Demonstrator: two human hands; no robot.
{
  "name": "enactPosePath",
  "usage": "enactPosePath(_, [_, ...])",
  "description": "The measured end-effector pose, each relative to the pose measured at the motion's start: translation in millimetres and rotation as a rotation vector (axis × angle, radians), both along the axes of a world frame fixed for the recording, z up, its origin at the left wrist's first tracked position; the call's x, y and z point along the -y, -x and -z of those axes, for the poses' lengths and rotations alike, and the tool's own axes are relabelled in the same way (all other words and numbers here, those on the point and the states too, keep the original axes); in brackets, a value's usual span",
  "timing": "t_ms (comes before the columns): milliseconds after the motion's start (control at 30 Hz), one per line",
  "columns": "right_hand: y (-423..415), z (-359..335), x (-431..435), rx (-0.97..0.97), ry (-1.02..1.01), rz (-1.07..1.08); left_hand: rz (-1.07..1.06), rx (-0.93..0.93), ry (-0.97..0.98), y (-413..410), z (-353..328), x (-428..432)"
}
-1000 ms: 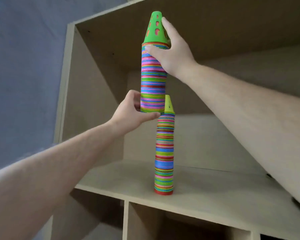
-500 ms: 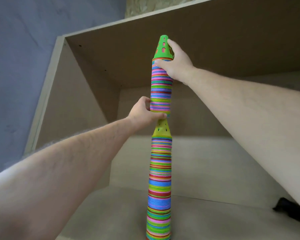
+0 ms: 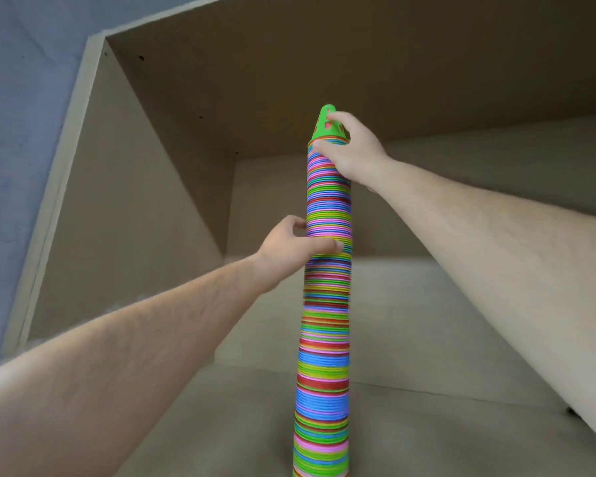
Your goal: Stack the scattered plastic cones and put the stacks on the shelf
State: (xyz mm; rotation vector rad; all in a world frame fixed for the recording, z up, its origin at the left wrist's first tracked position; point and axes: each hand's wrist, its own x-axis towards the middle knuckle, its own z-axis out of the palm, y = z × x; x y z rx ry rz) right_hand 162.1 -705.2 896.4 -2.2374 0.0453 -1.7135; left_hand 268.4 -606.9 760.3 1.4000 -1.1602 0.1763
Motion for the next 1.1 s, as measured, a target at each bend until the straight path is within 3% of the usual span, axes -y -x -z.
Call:
enactPosePath(233, [-18, 21, 23, 0.047, -0.040, 0.006, 0.219, -0.201, 0.033, -3, 25, 10])
enactPosePath(667, [-18, 25, 20, 0.096, -0.175, -0.205, 0.245, -0.215, 0.041, -4, 26, 15])
enactPosePath(1100, [-4, 32, 20, 0.078, -0.180, -0.155, 0.215, -0.198, 0.070, -5, 21, 18])
